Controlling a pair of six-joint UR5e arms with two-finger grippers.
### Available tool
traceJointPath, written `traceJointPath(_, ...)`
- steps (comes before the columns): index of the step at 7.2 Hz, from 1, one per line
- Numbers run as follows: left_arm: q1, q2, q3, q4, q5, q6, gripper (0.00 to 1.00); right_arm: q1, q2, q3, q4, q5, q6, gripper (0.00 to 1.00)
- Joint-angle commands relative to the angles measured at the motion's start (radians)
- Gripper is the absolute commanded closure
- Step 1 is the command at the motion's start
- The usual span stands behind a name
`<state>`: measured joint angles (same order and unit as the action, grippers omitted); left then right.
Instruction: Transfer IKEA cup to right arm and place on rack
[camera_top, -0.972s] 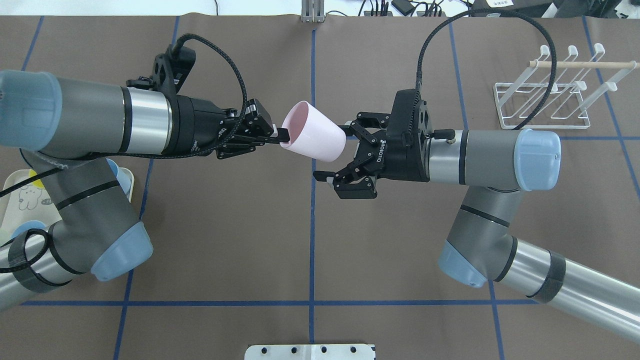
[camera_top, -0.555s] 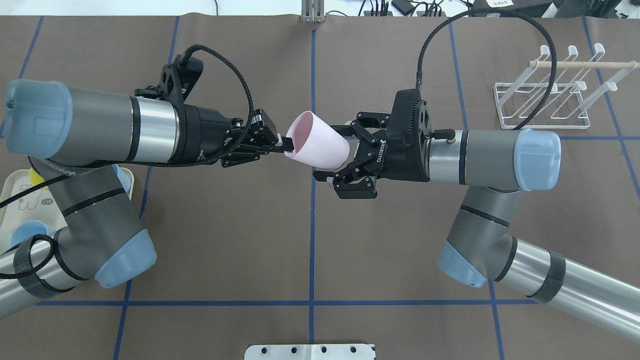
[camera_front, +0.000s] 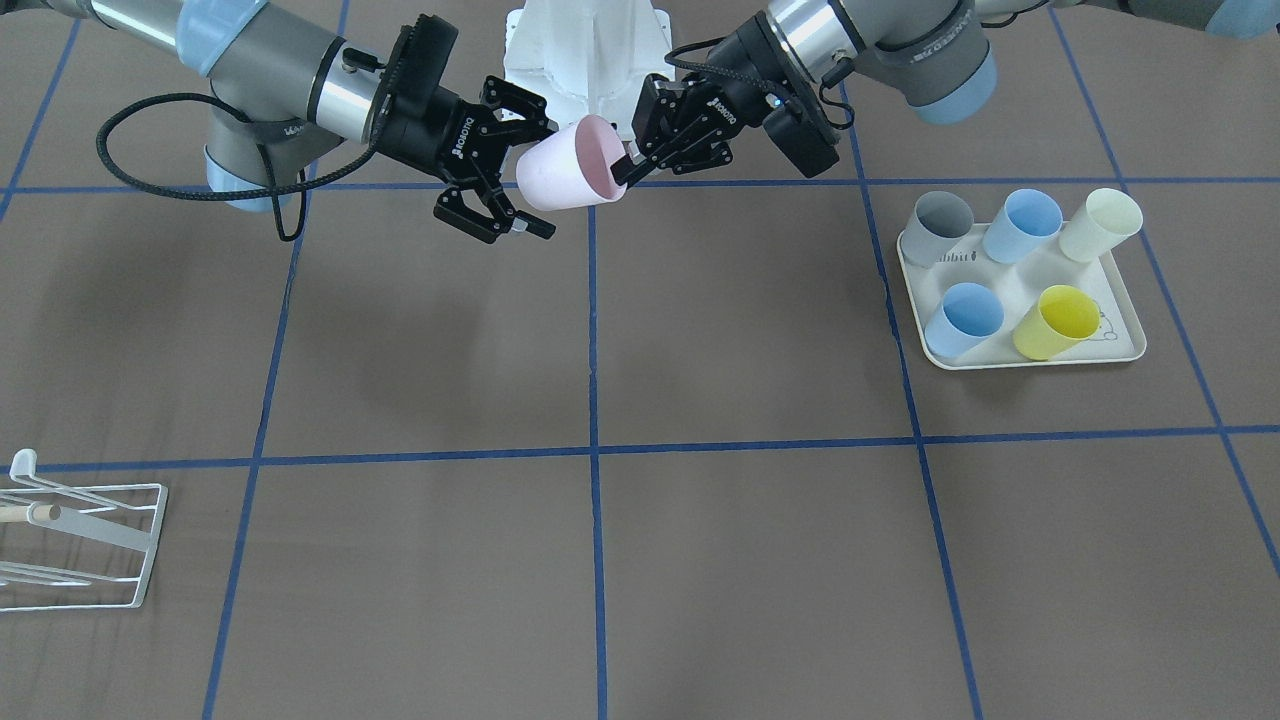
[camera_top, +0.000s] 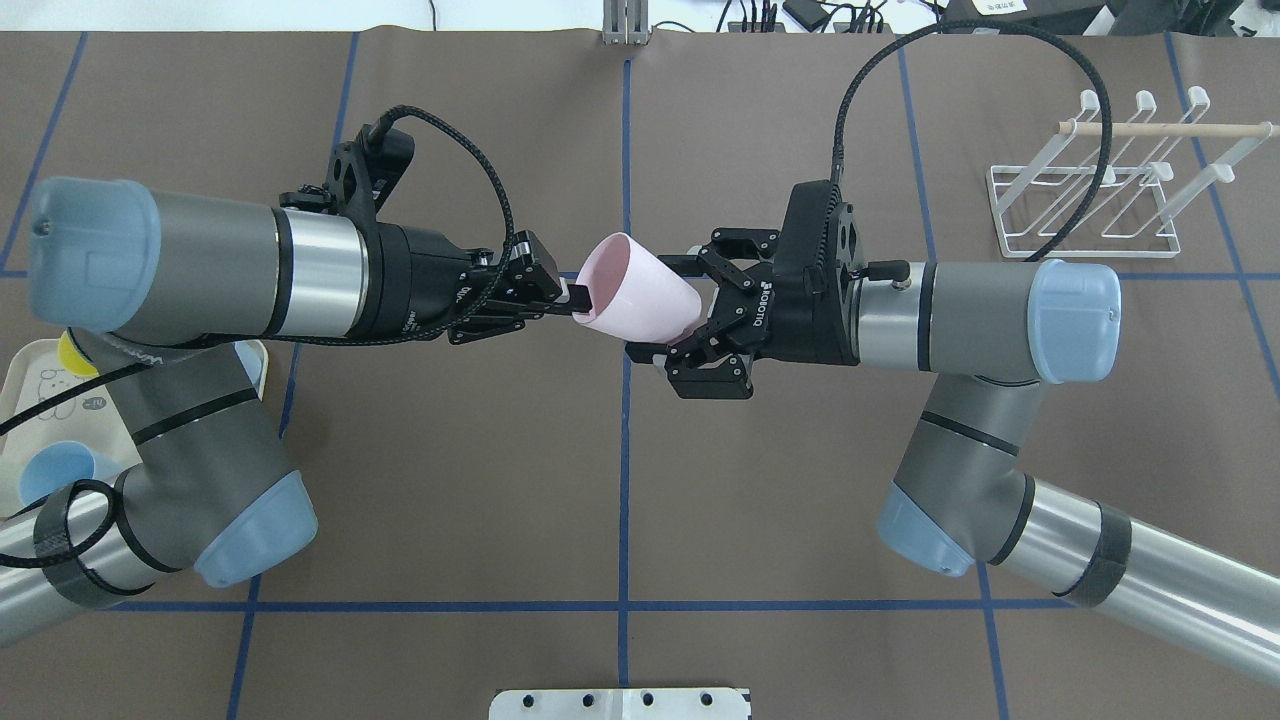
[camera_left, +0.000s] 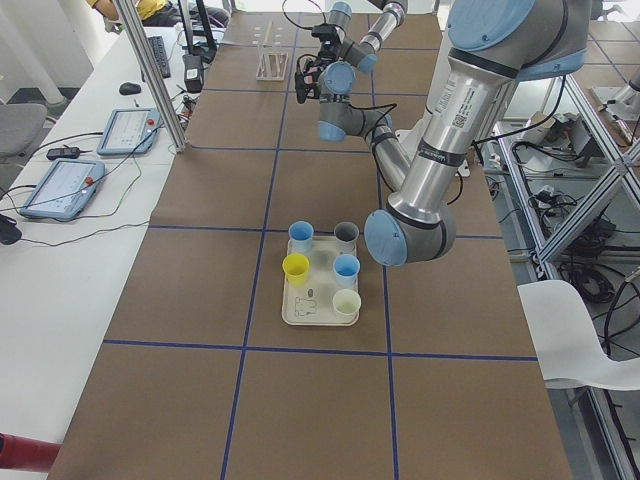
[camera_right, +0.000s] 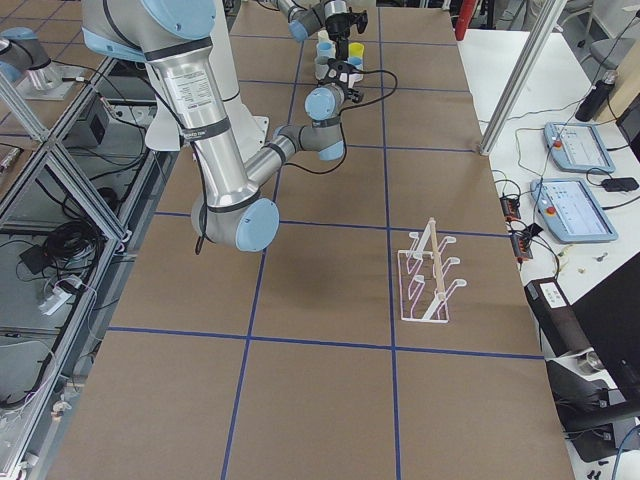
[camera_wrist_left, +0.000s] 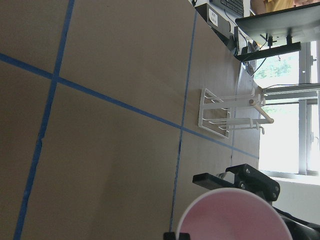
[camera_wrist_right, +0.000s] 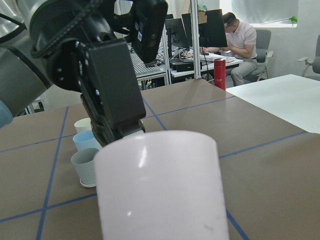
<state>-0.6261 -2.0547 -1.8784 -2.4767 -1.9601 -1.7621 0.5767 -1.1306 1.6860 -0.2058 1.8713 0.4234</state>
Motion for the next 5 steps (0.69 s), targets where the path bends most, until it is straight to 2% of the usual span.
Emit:
traceJointPath(1,0.000,0.001,-0.001,-0.002,0.000,0.001,1.00,-0.003,-0.009,0.001,0.000,0.000,0.000,0.58)
traceJointPath(2,0.000,0.002,-0.001,-0.002,0.000,0.001,1.00,-0.005,-0.014,0.000,-0.001,0.005,0.000,0.70)
traceJointPath(3,0.000,-0.001,-0.001,-0.004,0.000,0.003,0.82,-0.006,-0.015,0.001,-0.001,0.006,0.000,0.75)
traceJointPath(4,0.000,-0.005,-0.007,-0.001,0.007,0.009,0.01,-0.009,-0.015,0.003,-0.001,0.006,0.000,0.77)
traceJointPath(5,-0.003,-0.005,-0.013,0.001,0.021,0.010,0.00,-0.014,-0.015,0.003,-0.001,0.006,0.000,0.77)
